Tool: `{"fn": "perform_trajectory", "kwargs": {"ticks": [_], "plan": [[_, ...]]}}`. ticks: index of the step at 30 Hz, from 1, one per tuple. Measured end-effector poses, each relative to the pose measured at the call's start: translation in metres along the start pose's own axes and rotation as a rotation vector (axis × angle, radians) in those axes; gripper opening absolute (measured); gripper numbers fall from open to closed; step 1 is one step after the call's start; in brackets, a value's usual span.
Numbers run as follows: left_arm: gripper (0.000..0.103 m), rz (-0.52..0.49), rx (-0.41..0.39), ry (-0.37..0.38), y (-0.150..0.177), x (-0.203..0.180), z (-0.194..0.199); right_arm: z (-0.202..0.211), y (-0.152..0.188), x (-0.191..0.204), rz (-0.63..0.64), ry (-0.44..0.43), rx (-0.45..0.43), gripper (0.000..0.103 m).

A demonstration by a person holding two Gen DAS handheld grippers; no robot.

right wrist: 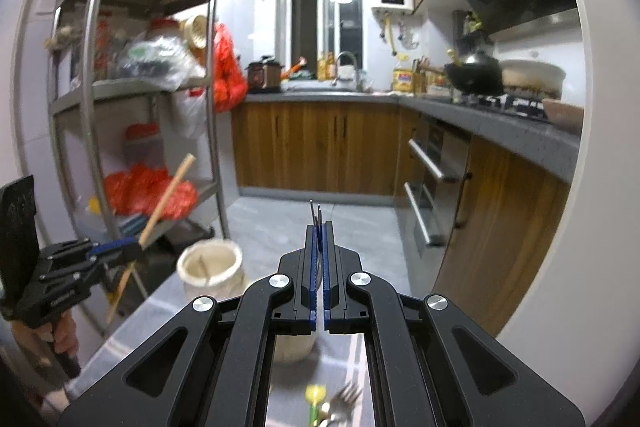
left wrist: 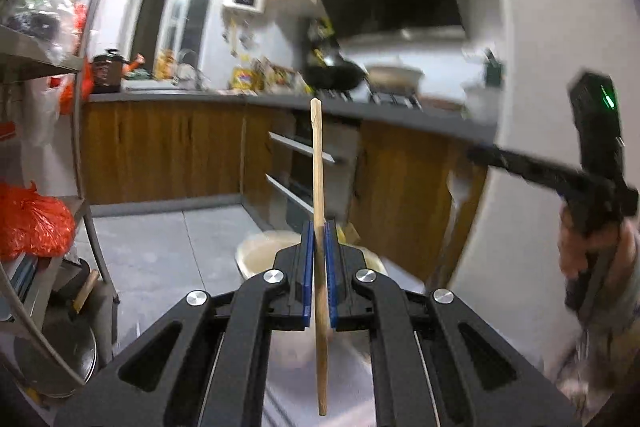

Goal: Organize utensils
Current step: 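Lower the chopstick into the tall cup while the right lowers the fork into the short cup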

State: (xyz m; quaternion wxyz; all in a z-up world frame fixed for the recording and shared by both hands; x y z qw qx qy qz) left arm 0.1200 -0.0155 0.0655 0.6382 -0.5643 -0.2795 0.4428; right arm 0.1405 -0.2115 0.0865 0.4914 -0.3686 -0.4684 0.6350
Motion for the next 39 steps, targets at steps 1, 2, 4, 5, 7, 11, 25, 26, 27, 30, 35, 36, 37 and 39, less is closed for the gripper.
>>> {"fn": "perform_trajectory", "kwargs": {"ticks": [1, 2, 4, 5, 7, 11, 25, 26, 27, 30, 35, 36, 37, 39], "plan": [[0.005, 0.014, -0.019, -0.005, -0.005, 0.008, -0.005, -0.003, -0.004, -0.001, -0.003, 0.009, -0.007, 0.003], [0.005, 0.027, -0.035, -0.01, -0.011, 0.013, -0.011, -0.008, -0.009, -0.002, -0.008, 0.022, -0.014, 0.003], [0.005, 0.056, -0.056, -0.022, -0.022, 0.024, -0.03, -0.018, -0.017, -0.004, -0.015, 0.054, -0.026, 0.003], [0.005, 0.065, -0.062, -0.032, -0.025, 0.028, -0.039, -0.022, -0.019, -0.005, -0.016, 0.071, -0.032, 0.003], [0.005, 0.09, -0.064, -0.046, -0.027, 0.036, -0.057, -0.03, -0.023, -0.008, -0.02, 0.113, -0.049, 0.003], [0.005, 0.155, -0.054, -0.064, -0.023, 0.049, -0.084, -0.045, -0.019, -0.01, -0.007, 0.166, -0.056, 0.003], [0.005, 0.085, 0.038, -0.116, 0.026, 0.051, -0.081, -0.091, 0.04, 0.0, 0.034, 0.133, 0.092, 0.003], [0.005, 0.078, 0.039, -0.111, 0.028, 0.05, -0.078, -0.093, 0.043, 0.001, 0.029, 0.125, 0.1, 0.003], [0.005, 0.061, 0.045, -0.107, 0.03, 0.048, -0.074, -0.095, 0.045, 0.002, 0.029, 0.121, 0.106, 0.003], [0.005, 0.018, 0.067, -0.109, 0.033, 0.043, -0.068, -0.101, 0.05, 0.007, 0.035, 0.104, 0.122, 0.003], [0.005, -0.002, 0.088, -0.13, 0.039, 0.044, -0.065, -0.107, 0.057, 0.01, 0.019, 0.096, 0.151, 0.004], [0.005, -0.002, 0.095, -0.133, 0.04, 0.045, -0.065, -0.108, 0.058, 0.01, 0.015, 0.097, 0.155, 0.004], [0.005, 0.002, 0.101, -0.133, 0.041, 0.046, -0.066, -0.108, 0.059, 0.01, 0.013, 0.097, 0.156, 0.004], [0.006, 0.006, 0.104, -0.138, 0.041, 0.047, -0.065, -0.108, 0.059, 0.011, 0.014, 0.097, 0.155, 0.004]]}}
Point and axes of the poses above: each gripper's, at about its wrist camera, not at the fingertips, and z roughly against the way its jaws point, x to its left, y to its underside, the point moved 8 cm from there along -z, roughly the way its jaws point, and after that the axes turned 4 degrees about y, right-handed, at the moved point
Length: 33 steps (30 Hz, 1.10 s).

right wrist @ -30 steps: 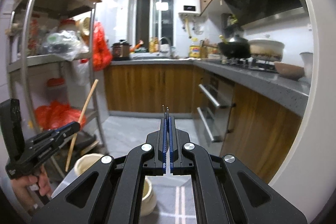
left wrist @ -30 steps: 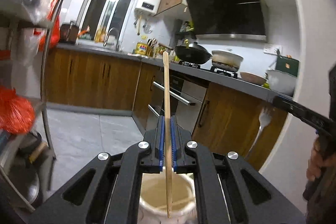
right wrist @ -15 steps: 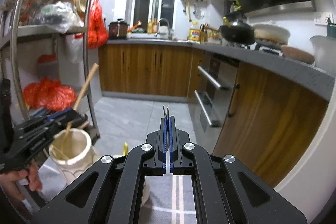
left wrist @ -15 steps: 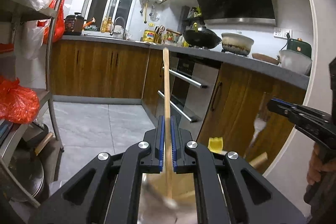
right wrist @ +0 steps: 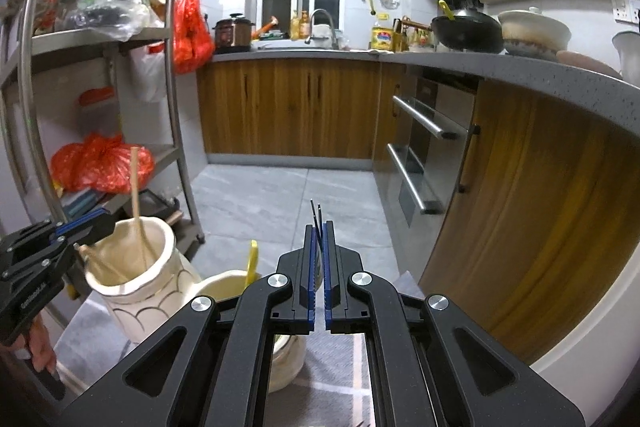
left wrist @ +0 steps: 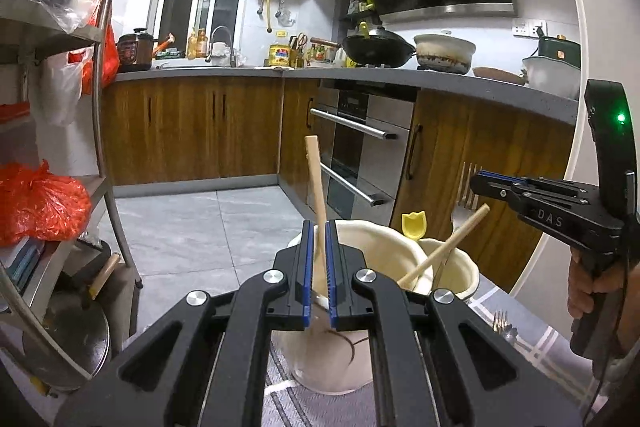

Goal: Organize utensils
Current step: 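Lower the chopstick into the tall cup while the right lowers the fork into the short cup, then open both tools to release the chopstick and the fork, then withdraw both tools from the holder toward the loose utensils on the cloth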

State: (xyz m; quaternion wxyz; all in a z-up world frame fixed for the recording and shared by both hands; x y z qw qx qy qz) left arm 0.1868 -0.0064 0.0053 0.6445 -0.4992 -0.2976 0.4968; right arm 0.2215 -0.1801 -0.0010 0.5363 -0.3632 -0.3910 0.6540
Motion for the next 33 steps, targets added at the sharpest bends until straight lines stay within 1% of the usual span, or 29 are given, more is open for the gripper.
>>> {"fn": "perform_trajectory", "kwargs": {"ticks": [1, 2, 3, 4, 5, 7, 9, 10, 11, 13, 14, 18, 23, 28, 33], "plan": [[0.007, 0.001, 0.0, -0.001, 0.0, 0.0, 0.001, 0.0, 0.0, 0.001, -0.001, -0.005, 0.0, 0.004], [0.008, -0.001, 0.001, -0.004, -0.001, 0.001, 0.002, 0.0, 0.0, 0.001, -0.002, -0.008, -0.001, 0.007], [0.011, -0.003, 0.001, -0.006, -0.002, 0.001, 0.003, 0.001, -0.001, 0.001, -0.005, -0.011, -0.005, 0.013], [0.019, -0.004, 0.0, -0.007, -0.002, 0.0, 0.005, 0.003, -0.001, 0.0, -0.012, -0.016, -0.013, 0.029], [0.031, -0.005, -0.003, -0.011, -0.003, 0.0, 0.007, 0.005, -0.003, -0.001, -0.022, -0.023, -0.02, 0.04], [0.039, -0.009, -0.016, -0.011, -0.006, -0.001, 0.014, 0.009, -0.004, -0.004, -0.037, -0.031, -0.028, 0.045], [0.046, -0.013, -0.016, -0.014, -0.007, -0.002, 0.02, 0.016, -0.003, -0.008, -0.056, -0.041, -0.039, 0.058], [0.06, -0.012, -0.016, -0.019, -0.007, -0.002, 0.023, 0.02, -0.003, -0.01, -0.067, -0.049, -0.046, 0.07], [0.077, -0.011, -0.018, -0.028, -0.008, -0.002, 0.026, 0.024, -0.003, -0.011, -0.073, -0.054, -0.051, 0.085], [0.092, -0.008, -0.03, -0.042, -0.009, -0.002, 0.034, 0.033, -0.001, -0.015, -0.091, -0.064, -0.063, 0.097], [0.097, -0.007, -0.035, -0.048, -0.009, -0.002, 0.038, 0.036, 0.0, -0.017, -0.096, -0.067, -0.065, 0.098], [0.097, -0.006, -0.03, -0.061, -0.008, -0.003, 0.049, 0.048, 0.007, -0.023, -0.097, -0.045, -0.062, 0.098], [0.097, 0.013, -0.018, -0.068, -0.005, -0.002, 0.064, 0.064, 0.02, -0.029, -0.098, -0.038, -0.049, 0.098], [0.097, 0.017, 0.021, -0.082, 0.003, -0.003, 0.076, 0.077, 0.037, -0.033, -0.081, -0.037, -0.019, 0.098], [0.097, 0.02, 0.071, -0.08, 0.016, -0.007, 0.083, 0.087, 0.053, -0.038, -0.076, -0.034, -0.001, 0.098]]}}
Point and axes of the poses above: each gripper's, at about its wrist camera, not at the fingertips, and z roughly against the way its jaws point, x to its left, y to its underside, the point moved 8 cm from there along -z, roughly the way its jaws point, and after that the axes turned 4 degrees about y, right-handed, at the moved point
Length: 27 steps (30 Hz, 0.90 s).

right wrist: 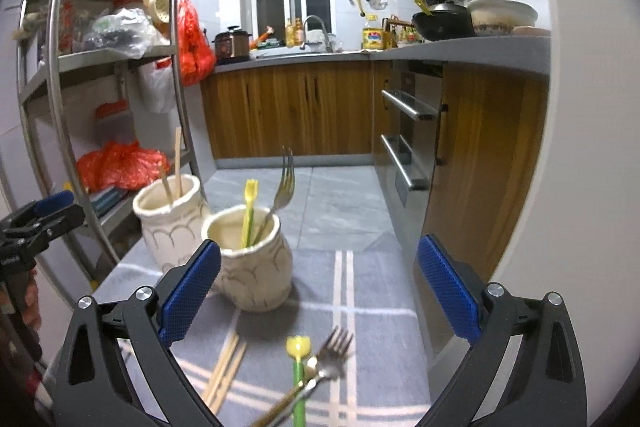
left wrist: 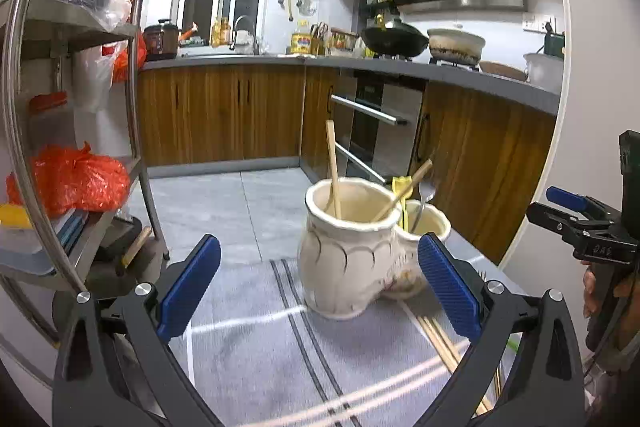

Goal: Organize utensils
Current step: 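Withdraw both tools from the holder toward the loose utensils on the cloth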

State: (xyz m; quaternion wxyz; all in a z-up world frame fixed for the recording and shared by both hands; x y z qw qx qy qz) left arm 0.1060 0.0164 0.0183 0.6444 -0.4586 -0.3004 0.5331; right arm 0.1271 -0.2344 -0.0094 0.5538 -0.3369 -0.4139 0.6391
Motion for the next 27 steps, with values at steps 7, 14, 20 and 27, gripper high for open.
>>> {"fn": "perform_trajectory", "kwargs": {"ticks": [7, 14, 20, 27], "plan": [[0.097, -0.003, 0.067, 0.009, 0.025, -0.01, 0.002, 0.0, 0.03, -0.011, 0.022, 0.014, 0.061, 0.098], [0.097, -0.01, 0.143, 0.024, 0.054, -0.02, -0.005, -0.004, 0.062, -0.028, 0.035, 0.042, 0.136, 0.098], [0.097, -0.024, 0.203, 0.041, 0.078, -0.033, -0.013, -0.009, 0.087, -0.038, 0.041, 0.056, 0.202, 0.098], [0.097, -0.044, 0.251, 0.065, 0.097, -0.05, -0.022, -0.016, 0.101, -0.029, 0.072, 0.04, 0.244, 0.098]]}}
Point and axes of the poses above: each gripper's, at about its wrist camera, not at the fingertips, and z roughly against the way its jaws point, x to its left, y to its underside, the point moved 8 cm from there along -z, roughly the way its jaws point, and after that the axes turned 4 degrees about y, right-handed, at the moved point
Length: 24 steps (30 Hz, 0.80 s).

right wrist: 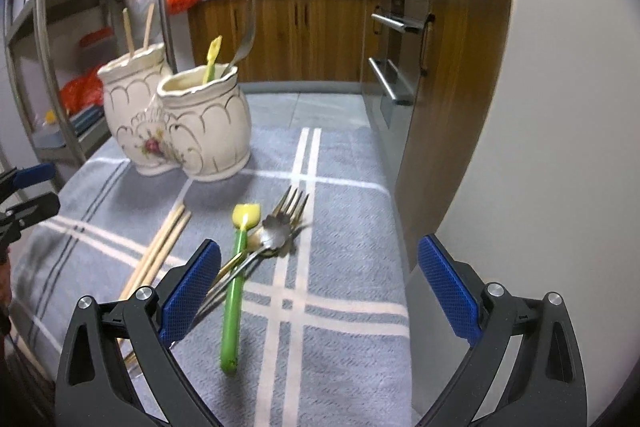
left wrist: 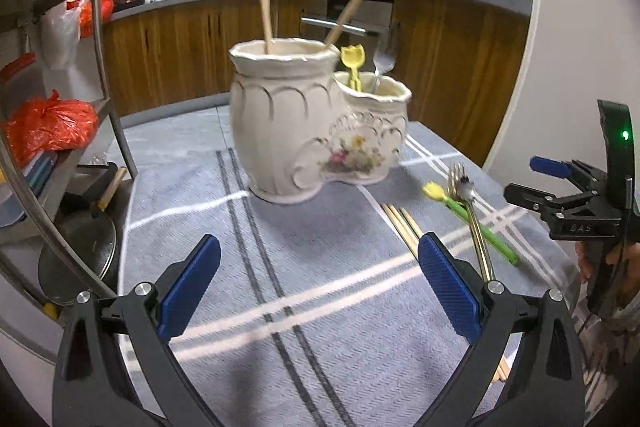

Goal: Organize utensils
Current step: 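Withdraw both tools from the holder toward the loose utensils on the cloth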

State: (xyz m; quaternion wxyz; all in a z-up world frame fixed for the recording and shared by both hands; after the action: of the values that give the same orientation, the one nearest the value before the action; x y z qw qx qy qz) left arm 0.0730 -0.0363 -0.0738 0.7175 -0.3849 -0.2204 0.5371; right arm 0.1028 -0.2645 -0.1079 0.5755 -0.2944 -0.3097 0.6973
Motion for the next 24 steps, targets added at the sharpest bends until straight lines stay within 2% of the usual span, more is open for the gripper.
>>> {"fn": "perform_trajectory", "kwargs": {"ticks": [7, 10, 12, 14, 17, 24], "plan": [[0.097, -0.032, 0.027, 0.0, 0.008, -0.011, -0.008, -0.015, -0.005, 0.005, 0.017, -0.008, 0.031, 0.098], [0.097, -0.026, 0.044, 0.003, 0.011, -0.013, -0.012, -0.022, -0.008, 0.005, 0.002, -0.03, 0.053, 0.094], [0.097, -0.026, 0.062, 0.0, 0.014, -0.016, -0.016, -0.027, -0.009, 0.006, -0.004, -0.044, 0.068, 0.083], [0.097, -0.031, 0.07, 0.004, 0.015, -0.02, -0.019, -0.032, -0.009, 0.008, -0.012, -0.054, 0.088, 0.066], [0.097, -0.05, 0.073, 0.009, 0.017, -0.026, -0.02, -0.036, -0.009, 0.011, -0.023, -0.08, 0.107, 0.053], [0.097, -0.052, 0.087, 0.014, 0.02, -0.029, -0.023, -0.044, -0.009, 0.019, -0.035, -0.133, 0.148, 0.033]]}}
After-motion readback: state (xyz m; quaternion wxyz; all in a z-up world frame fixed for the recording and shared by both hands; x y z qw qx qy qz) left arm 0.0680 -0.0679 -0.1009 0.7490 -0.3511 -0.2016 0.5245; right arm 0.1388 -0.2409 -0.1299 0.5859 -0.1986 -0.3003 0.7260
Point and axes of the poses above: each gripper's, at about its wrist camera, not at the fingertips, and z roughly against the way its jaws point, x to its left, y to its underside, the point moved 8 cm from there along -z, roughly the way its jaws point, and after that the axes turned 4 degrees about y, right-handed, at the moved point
